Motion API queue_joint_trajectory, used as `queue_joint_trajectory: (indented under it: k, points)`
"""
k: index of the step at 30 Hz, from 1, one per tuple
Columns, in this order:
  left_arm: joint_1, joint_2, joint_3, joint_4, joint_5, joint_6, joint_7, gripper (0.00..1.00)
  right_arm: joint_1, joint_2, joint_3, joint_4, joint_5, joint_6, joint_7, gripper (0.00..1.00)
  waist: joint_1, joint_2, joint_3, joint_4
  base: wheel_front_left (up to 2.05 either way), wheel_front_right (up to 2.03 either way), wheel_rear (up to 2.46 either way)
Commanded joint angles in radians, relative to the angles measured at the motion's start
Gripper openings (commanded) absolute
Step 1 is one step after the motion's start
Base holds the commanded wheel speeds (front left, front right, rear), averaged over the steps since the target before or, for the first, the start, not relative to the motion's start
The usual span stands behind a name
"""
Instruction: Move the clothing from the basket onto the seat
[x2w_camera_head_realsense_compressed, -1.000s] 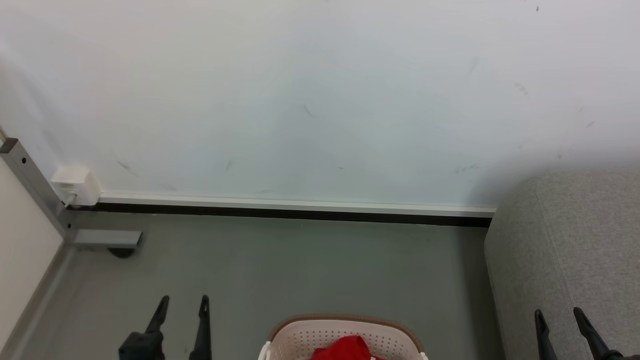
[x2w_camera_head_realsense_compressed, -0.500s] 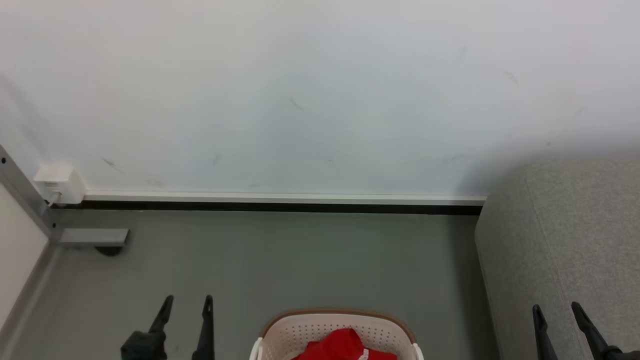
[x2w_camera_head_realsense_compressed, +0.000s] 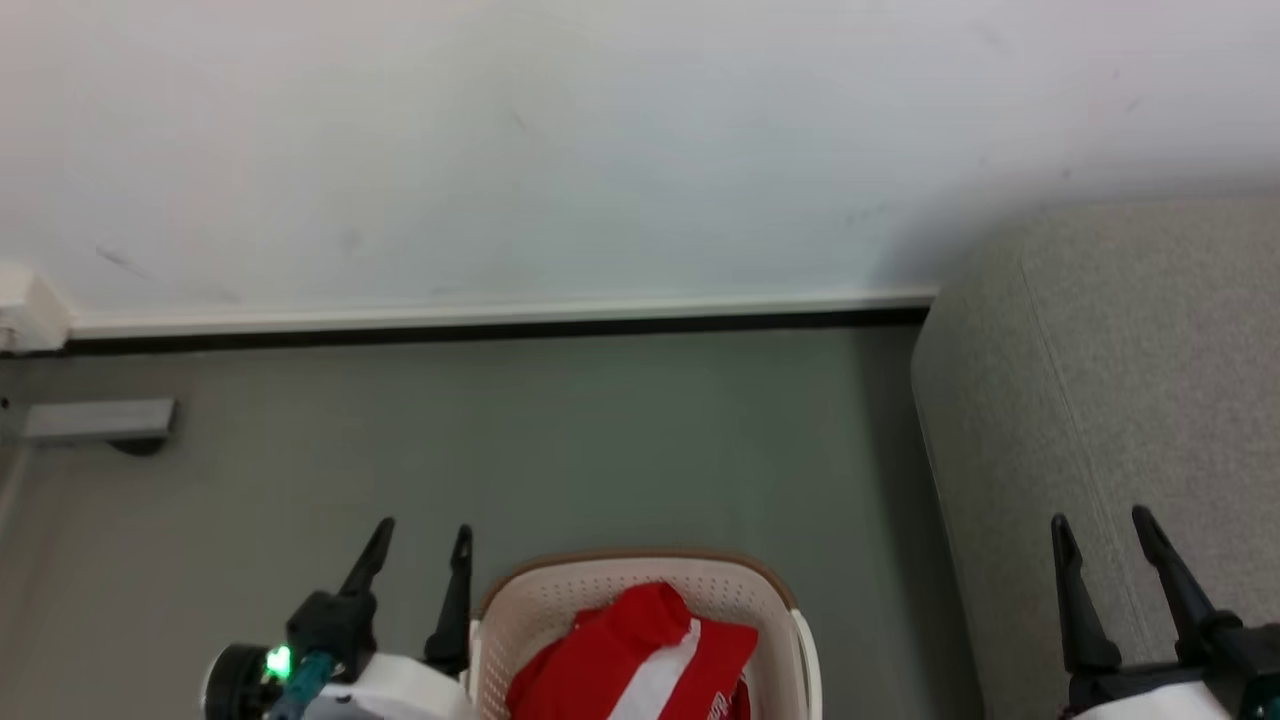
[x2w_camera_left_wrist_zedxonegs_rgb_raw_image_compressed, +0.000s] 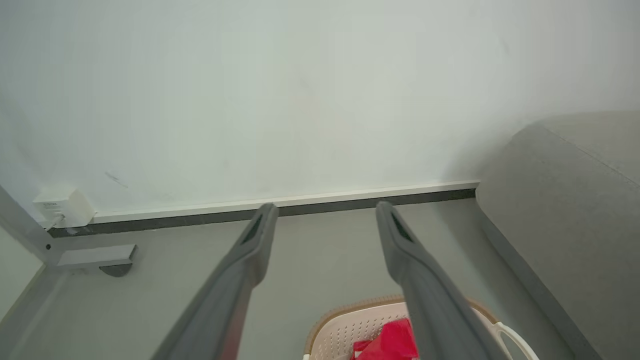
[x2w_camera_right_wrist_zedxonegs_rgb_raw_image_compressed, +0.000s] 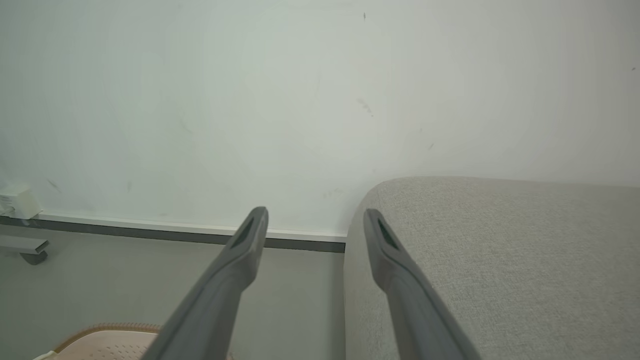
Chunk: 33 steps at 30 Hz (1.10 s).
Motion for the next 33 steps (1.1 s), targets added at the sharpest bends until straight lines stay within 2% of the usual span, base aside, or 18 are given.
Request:
queue_joint_trajectory:
  k: [1, 6, 10, 18, 22, 24, 30, 33]
  points:
    - [-0.027, -0.001, -0.006, 0.009, 0.013, -0.006, -0.001, 1.00, -0.024, 0.001, 0.004, -0.014, 0.007, -0.002, 0.000, 1.00, 0.0000, 0.0000, 0.063, -0.035, 0.00, 0.00, 0.00]
    - [-0.106, -0.002, -0.047, 0.065, 0.032, -0.029, -0.001, 1.00, -0.076, 0.010, 0.016, -0.052, 0.005, -0.002, 0.000, 1.00, 0.0000, 0.0000, 0.150, -0.069, 0.00, 0.00, 0.00]
    - [-0.181, 0.002, -0.098, 0.167, 0.063, -0.054, 0.000, 1.00, -0.122, 0.018, 0.025, -0.081, 0.007, -0.002, 0.001, 1.00, 0.0000, 0.0000, 0.231, -0.099, 0.00, 0.00, 0.00]
    - [-0.383, 0.002, -0.239, 0.402, 0.135, -0.103, 0.103, 1.00, -0.212, 0.038, 0.042, -0.141, 0.009, -0.002, 0.001, 1.00, 0.0000, 0.0000, 0.405, -0.162, 0.00, 0.00, 0.00]
    - [-0.474, 0.001, -0.277, 0.503, 0.127, -0.113, 0.154, 1.00, -0.255, 0.047, 0.060, -0.176, 0.010, -0.002, 0.001, 1.00, 0.0000, 0.0000, 0.497, -0.195, 0.00, 0.00, 0.00]
    - [-0.517, 0.018, -0.289, 0.556, 0.138, -0.114, 0.174, 1.00, -0.274, 0.051, 0.067, -0.193, 0.012, -0.002, 0.001, 1.00, 0.0000, 0.0000, 0.540, -0.210, 0.00, 0.00, 0.00]
    - [-0.640, 0.038, -0.293, 0.676, 0.126, -0.117, 0.221, 1.00, -0.317, 0.058, 0.078, -0.237, 0.000, -0.002, 0.001, 1.00, 0.0000, 0.0000, 0.671, -0.233, 0.00, 0.00, 0.00]
    - [-0.691, 0.042, -0.285, 0.731, 0.114, -0.102, 0.237, 1.00, -0.331, 0.059, 0.083, -0.257, -0.007, -0.002, 0.001, 1.00, 0.0000, 0.0000, 0.725, -0.236, 0.00, 0.00, 0.00]
